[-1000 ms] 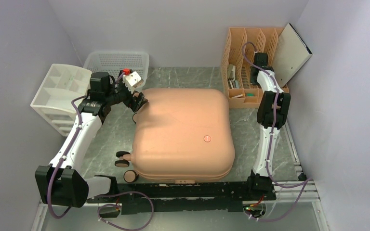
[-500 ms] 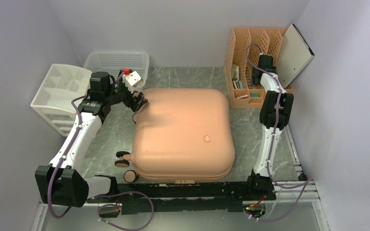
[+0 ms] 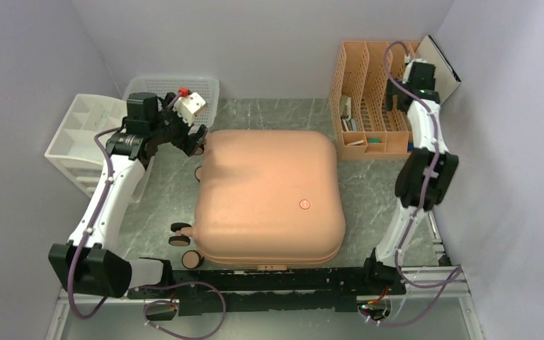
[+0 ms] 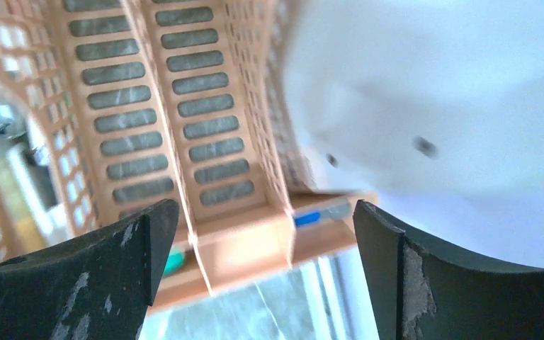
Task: Open, take out, and arrange the luggage
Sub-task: Move the distractor to the corner of the board.
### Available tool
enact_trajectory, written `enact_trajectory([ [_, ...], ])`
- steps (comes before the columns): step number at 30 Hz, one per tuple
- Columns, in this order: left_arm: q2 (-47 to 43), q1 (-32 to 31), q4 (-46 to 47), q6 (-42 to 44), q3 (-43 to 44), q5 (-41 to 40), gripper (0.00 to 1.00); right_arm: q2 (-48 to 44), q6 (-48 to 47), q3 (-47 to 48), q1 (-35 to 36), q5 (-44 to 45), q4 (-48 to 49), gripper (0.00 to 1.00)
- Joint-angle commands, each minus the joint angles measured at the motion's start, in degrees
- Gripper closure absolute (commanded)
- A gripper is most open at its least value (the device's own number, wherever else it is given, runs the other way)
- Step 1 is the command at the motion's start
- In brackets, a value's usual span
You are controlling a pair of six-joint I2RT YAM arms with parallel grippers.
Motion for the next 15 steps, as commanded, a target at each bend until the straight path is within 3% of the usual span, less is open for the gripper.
enact_trajectory([
  [1, -7.36, 0.06, -3.23, 3.71, -1.11, -6.31, 0.03, -17.94, -4.70, -9.40, 0.38, -7.75, -1.67, 0.00],
  [9, -12.09, 0.06, -0.88, 3.20, -9.45, -17.16, 0.03, -40.08, -10.29, -28.16, 7.15, -22.95, -2.65, 0.00],
  [11, -8.17, 0.06, 1.38, 1.38, -6.88, -22.15, 0.03, -45.15, -10.72, -31.98, 8.79, -26.94, -2.33, 0.00],
  [15, 5.17, 0.43, 0.36, -1.53, 6.80, -29.13, 0.03, -52.86, -9.97, -37.84, 10.62, -33.14, -0.58, 0.00],
])
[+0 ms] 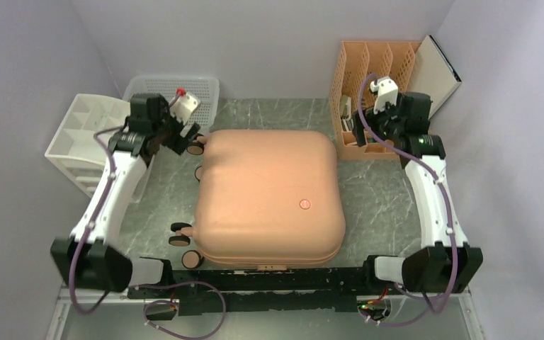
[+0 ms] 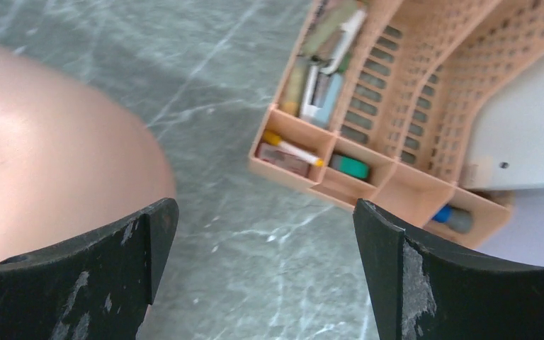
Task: Open, take out, and arrange the luggage
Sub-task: Move the distractor to the corner of the board.
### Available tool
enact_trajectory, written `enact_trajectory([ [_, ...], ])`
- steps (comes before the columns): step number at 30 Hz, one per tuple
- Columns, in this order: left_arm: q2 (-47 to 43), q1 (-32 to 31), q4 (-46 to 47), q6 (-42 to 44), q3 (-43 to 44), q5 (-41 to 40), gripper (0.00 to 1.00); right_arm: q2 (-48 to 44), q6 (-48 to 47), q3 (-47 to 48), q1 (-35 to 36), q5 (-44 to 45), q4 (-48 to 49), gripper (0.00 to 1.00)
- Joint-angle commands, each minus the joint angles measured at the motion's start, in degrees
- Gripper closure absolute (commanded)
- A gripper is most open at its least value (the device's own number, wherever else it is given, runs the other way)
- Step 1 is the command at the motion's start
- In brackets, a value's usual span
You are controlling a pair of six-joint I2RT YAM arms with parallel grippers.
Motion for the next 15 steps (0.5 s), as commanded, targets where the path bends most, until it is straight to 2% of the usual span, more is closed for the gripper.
enact_trajectory([
  [1, 15.06, 0.95, 1.45, -4.09, 15.83, -8.81, 0.03, -7.36, -0.56, -4.13, 0.70, -9.15, 2.05, 0.00],
  [3, 23.29, 1.52, -2.95, -3.61, 28.44, -6.40, 0.03, -9.42, 0.28, -5.81, 0.77, -8.85, 3.55, 0.00],
  [6, 36.56, 1.55, -13.36, 2.95, 44.91, -3.08, 0.03, -11.54, 1.42, -8.52, 0.80, -7.97, 5.96, 0.00],
  [9, 48.51, 1.56, -21.15, 10.43, 58.81, -5.09, 0.03, -13.02, 2.57, -11.16, 0.77, -6.42, 8.28, 0.00],
  [11, 53.69, 1.56, -23.07, 15.21, 62.95, -8.81, 0.03, -13.81, 2.90, -12.67, 0.82, -5.12, 9.39, 0.00],
  [15, 56.17, 2.04, -22.58, 22.31, 59.12, -11.09, 0.03, -15.32, 3.38, -16.16, 0.84, -3.71, 11.71, 0.00],
])
